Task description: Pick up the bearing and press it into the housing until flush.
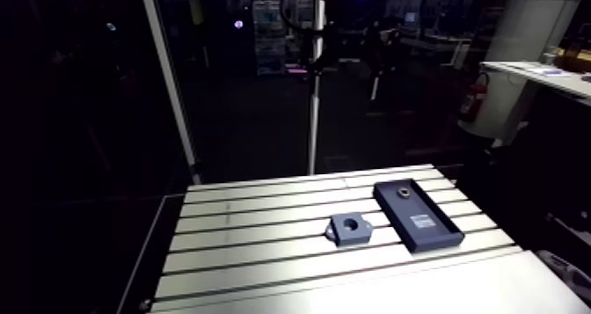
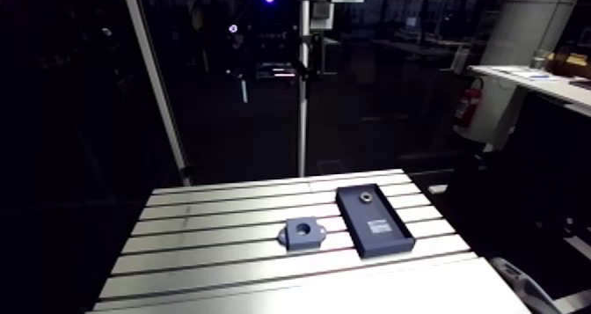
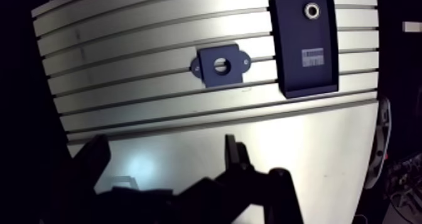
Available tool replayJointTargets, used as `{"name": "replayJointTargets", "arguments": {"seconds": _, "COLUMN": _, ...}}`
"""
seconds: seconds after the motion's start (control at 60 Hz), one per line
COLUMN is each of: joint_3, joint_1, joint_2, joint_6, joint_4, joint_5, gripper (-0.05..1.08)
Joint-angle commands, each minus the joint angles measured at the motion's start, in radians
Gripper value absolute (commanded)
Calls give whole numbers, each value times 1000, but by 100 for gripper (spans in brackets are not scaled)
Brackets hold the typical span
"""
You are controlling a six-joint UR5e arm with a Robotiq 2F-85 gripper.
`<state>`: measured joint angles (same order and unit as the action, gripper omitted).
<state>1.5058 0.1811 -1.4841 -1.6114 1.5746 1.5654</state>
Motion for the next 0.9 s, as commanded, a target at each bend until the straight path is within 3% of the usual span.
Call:
{"name": "replayJointTargets", "arguments": {"seconds": 0.017, "joint_3": 55, "joint_1": 0, "joint_2": -74, "joint_6": -25, "joint_4": -91, "joint_5": 57, "gripper": 1}}
{"name": "replayJointTargets", "arguments": {"seconds": 0.55, "joint_3": 60, "joint_1": 0, "joint_2": -74, "joint_6": -25, "joint_4": -89, "joint_5": 57, "gripper": 1}}
{"name": "replayJointTargets", "arguments": {"seconds": 0.9, "joint_3": 52, "joint_1": 7, "joint_2": -71, "joint_6": -26, "joint_4": -85, "joint_5": 70, "gripper": 1}}
